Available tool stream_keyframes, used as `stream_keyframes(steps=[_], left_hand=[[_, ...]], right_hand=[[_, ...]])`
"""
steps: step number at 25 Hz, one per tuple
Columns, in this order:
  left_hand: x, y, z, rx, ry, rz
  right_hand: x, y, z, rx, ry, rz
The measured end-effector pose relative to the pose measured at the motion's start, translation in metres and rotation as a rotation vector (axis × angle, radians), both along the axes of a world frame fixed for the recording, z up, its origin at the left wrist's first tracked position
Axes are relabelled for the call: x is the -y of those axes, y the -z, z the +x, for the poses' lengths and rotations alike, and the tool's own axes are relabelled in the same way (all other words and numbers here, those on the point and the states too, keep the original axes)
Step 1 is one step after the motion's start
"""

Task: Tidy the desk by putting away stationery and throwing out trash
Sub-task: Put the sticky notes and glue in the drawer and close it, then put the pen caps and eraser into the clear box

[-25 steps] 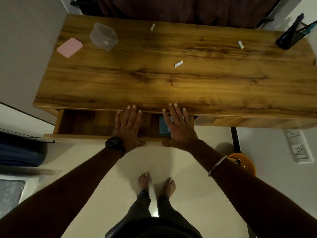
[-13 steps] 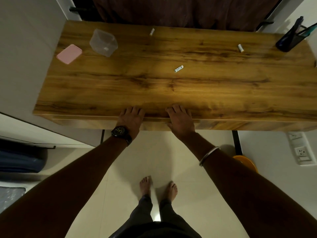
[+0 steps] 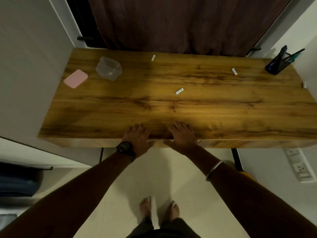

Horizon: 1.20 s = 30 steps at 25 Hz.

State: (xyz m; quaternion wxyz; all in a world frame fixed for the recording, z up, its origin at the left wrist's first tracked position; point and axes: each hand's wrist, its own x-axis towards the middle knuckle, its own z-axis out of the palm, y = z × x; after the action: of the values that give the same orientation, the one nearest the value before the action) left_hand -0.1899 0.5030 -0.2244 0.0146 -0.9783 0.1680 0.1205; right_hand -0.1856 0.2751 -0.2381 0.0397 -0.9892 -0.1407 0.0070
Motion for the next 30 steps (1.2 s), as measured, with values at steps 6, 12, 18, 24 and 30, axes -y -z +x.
stream_keyframes(steps=[6,12,18,24,30], left_hand=[[-0.019,-0.02,0.044,0.045,-0.232,-0.22],[-0.059,-0.046,0.145,0.078,-0.449,-0.259],[-0.091,-0.052,0.228,0.128,-0.707,-0.437],[-0.135,-0.039,0.282,0.14,-0.815,-0.586],[-0.156,-0.039,0.315,0.025,-0.867,-0.774]], right_hand=[[-0.017,-0.019,0.041,0.121,0.124,0.155],[-0.051,-0.044,0.125,-0.006,0.161,0.336],[-0.099,-0.068,0.222,-0.256,0.216,0.752],[-0.165,-0.051,0.283,-0.475,0.234,0.976],[-0.21,-0.045,0.306,-0.636,0.337,1.28]])
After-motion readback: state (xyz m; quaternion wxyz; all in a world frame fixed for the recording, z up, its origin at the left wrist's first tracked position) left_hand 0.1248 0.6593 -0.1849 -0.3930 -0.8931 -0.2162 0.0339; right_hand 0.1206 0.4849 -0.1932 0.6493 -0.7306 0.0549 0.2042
